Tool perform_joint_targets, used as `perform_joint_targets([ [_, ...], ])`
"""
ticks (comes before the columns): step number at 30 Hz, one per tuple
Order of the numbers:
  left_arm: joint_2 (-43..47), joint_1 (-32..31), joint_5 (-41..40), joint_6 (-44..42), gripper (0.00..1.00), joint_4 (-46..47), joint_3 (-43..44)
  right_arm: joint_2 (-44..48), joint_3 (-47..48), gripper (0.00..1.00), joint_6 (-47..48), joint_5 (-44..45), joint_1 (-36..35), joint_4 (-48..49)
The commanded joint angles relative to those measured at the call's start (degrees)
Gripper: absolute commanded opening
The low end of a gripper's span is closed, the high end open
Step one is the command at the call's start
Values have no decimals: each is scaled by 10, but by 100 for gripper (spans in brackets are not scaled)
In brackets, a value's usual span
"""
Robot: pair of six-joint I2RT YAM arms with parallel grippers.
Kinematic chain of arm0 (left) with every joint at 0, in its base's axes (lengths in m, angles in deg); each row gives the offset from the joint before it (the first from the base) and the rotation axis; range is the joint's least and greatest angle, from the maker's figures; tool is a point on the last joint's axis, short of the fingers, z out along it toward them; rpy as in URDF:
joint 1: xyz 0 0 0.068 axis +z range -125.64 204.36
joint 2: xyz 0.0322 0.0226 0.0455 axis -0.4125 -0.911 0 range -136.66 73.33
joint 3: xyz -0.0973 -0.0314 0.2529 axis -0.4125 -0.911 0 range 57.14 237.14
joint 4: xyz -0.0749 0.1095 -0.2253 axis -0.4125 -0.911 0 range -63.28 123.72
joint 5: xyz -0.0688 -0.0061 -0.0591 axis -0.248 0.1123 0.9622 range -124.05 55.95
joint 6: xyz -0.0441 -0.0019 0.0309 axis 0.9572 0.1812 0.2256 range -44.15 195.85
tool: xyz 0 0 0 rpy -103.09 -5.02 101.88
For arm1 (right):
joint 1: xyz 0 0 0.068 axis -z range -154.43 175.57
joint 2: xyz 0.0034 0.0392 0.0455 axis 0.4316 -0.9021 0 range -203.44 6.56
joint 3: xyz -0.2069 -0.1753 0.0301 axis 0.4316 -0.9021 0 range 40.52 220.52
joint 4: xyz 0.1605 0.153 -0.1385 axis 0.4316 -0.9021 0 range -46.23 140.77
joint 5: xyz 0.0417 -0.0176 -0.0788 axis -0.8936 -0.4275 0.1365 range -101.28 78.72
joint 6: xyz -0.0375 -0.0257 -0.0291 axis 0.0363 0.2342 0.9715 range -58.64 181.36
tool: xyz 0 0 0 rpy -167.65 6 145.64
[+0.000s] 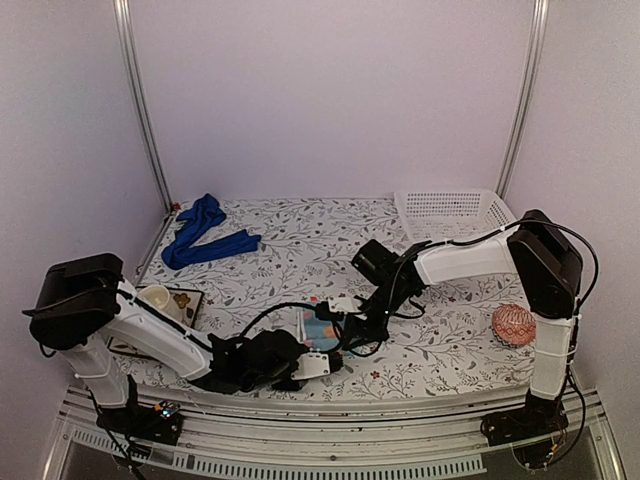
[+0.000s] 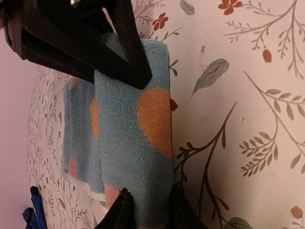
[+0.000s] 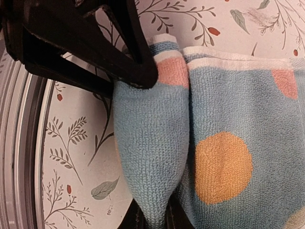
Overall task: Roll the towels
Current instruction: Roll the towel at the center of the board.
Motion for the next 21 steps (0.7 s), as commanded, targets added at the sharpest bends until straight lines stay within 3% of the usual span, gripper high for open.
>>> perform_joint_targets([
  [1, -17, -1, 1, 15, 22, -50, 19, -20, 3, 14, 9, 13, 7, -29],
  [5, -21, 10, 10, 34, 17, -83, 38, -14, 0, 18, 11, 15, 7, -28],
  [13, 7, 31, 72, 62, 8, -123, 48, 43, -37, 43, 5, 55, 7, 16],
  [17, 34, 51, 126, 77, 7, -146, 51, 110, -102, 57, -2, 107, 7, 95],
  [21, 55, 74, 178, 91, 7, -178, 67, 171, -161, 63, -2, 154, 7, 163],
])
